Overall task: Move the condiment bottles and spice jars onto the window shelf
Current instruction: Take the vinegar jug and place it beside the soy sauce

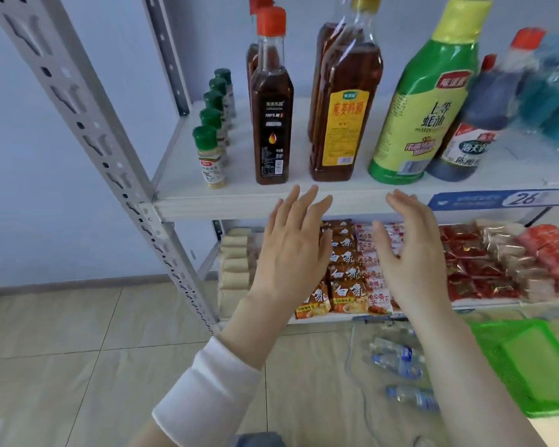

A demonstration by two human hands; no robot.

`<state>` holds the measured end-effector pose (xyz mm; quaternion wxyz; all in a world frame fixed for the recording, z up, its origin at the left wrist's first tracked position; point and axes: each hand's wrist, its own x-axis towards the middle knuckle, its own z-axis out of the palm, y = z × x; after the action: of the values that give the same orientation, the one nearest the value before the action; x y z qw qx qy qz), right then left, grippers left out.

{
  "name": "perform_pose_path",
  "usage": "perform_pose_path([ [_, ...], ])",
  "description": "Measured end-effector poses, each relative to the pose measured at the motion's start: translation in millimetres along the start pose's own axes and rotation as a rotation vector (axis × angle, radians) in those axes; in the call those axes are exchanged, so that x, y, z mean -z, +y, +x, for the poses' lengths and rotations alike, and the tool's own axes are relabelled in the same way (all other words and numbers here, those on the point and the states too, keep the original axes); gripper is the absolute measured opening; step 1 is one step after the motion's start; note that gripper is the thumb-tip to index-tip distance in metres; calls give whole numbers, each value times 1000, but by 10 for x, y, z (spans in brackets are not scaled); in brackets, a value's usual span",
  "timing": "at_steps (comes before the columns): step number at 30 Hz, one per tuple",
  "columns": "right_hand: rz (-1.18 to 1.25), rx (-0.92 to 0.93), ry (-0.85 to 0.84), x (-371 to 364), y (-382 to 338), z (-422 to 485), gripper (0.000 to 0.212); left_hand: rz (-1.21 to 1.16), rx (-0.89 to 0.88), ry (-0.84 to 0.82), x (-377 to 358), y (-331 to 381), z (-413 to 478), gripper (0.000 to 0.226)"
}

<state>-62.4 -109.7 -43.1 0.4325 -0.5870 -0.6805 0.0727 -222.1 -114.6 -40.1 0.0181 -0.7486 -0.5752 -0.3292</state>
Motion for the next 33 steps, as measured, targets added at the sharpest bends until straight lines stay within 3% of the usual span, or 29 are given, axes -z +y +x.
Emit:
perform_pose_path([
  [12, 85, -68, 127, 510, 756, 741, 40, -163, -38, -8, -559, 639, 696, 45],
  [19, 256, -291, 119, 765, 1349, 1180, 69, -316, -29, -102, -1043, 1054, 1051, 43],
  [27, 433, -329, -49, 789, 1801, 2009, 91, -305, 45, -141, -1481, 1276, 1351, 48],
  [33, 568, -189, -278, 800, 1930, 2301, 79, -311, 143, -77, -1665, 1413, 1413, 48],
])
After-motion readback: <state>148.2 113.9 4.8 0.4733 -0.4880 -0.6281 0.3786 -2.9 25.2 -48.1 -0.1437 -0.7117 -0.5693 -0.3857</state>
